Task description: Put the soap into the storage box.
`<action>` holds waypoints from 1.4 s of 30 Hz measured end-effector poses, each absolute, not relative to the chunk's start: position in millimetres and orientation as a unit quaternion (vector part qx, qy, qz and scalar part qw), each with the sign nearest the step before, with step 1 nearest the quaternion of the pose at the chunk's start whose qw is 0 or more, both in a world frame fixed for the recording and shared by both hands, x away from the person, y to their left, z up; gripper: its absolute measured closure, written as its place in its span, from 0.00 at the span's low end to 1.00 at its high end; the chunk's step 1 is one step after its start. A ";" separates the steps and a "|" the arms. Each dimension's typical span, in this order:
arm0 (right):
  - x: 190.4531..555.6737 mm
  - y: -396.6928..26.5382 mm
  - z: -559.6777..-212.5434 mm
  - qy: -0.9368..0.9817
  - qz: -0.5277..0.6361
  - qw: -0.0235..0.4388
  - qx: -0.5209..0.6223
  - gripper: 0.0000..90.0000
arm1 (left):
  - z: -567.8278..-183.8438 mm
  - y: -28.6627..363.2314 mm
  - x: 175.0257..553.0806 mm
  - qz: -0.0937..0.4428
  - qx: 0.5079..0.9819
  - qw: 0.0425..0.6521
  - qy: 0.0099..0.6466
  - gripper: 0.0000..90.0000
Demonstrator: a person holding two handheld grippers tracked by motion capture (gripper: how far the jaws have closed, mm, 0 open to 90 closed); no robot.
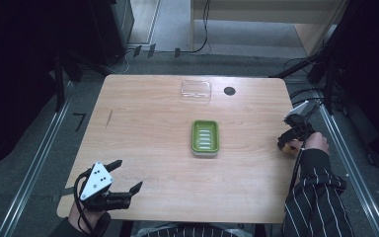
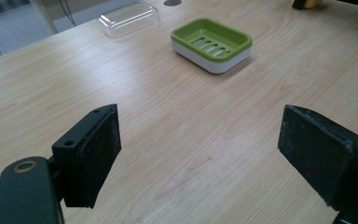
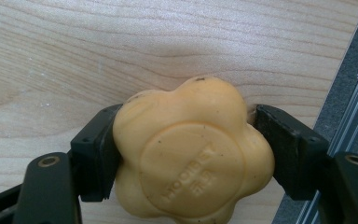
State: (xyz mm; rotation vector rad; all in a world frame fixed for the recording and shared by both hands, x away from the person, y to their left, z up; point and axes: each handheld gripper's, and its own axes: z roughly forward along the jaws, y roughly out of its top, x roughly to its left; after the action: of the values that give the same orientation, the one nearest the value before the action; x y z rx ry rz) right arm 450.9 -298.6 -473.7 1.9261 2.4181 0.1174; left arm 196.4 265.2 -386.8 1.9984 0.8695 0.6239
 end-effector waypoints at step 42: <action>444.5 -274.9 -453.0 0.805 0.046 0.028 0.591 0.31 | -386.6 266.1 195.4 0.251 0.798 0.424 0.348 0.15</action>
State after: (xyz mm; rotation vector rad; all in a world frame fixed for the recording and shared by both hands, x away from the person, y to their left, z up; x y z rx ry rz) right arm 444.5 -274.9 -453.0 1.8242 2.4845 0.1426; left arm 195.4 266.1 -386.6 1.9958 0.8712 0.6281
